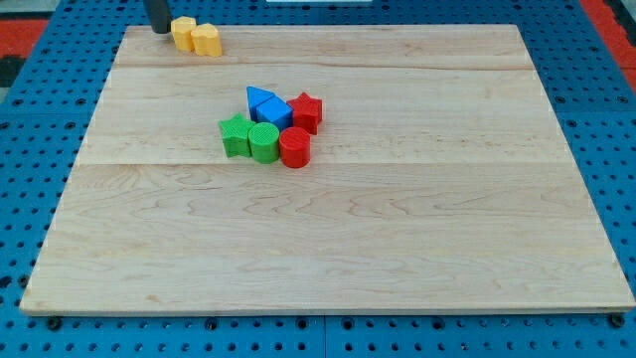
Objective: Separate the yellow blocks
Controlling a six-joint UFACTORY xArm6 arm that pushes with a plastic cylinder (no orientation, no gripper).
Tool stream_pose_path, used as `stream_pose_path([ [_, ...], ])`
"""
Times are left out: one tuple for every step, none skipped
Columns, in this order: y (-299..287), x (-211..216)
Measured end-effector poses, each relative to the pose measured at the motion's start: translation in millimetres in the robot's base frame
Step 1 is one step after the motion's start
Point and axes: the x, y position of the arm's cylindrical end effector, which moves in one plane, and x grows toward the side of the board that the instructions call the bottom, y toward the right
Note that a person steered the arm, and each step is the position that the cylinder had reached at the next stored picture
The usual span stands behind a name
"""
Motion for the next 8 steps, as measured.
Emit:
stream_pose_path([
  [54,19],
  [97,36],
  [89,39],
  [98,47],
  [107,62],
  [129,61],
  [147,42],
  [120,30],
])
